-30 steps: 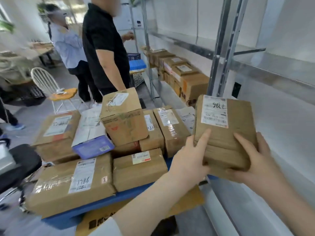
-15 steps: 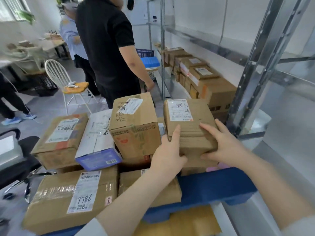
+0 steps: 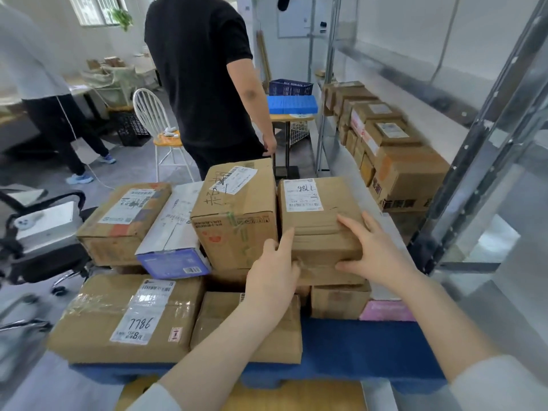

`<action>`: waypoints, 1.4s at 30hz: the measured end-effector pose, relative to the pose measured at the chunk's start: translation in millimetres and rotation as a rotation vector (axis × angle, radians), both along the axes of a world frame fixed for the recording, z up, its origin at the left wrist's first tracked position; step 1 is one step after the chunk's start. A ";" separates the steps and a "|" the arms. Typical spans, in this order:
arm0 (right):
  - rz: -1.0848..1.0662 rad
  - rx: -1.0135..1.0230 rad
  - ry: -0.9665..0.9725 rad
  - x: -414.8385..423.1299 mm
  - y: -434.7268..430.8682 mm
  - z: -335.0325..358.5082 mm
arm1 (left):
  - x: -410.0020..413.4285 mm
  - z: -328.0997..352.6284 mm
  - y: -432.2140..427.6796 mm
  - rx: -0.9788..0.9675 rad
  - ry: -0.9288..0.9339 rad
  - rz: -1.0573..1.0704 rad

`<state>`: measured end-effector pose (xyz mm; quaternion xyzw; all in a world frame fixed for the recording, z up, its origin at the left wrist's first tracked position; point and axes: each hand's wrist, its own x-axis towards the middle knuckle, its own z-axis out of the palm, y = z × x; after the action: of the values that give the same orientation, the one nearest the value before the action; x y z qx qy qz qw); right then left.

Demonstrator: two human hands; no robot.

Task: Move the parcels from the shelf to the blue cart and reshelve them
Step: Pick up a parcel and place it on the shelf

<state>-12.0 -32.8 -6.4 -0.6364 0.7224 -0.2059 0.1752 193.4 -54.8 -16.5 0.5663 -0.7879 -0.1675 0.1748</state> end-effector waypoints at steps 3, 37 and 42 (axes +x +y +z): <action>0.009 -0.007 -0.002 -1.6 -3.0 -3.0 | 0.1 0.0 -0.9 -0.004 -0.032 0.013; -1.317 -0.039 0.325 43.7 398.7 -5.5 | -147.4 -20.8 208.5 -0.287 -0.038 -1.423; -1.622 0.059 0.298 125.0 502.6 -27.6 | -129.0 -43.8 321.8 -0.218 -0.045 -1.729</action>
<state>113.0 469.8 -34.0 0.0674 0.9783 -0.1629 -0.1088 64.4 267.0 -60.3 -0.2471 -0.9564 -0.1538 0.0239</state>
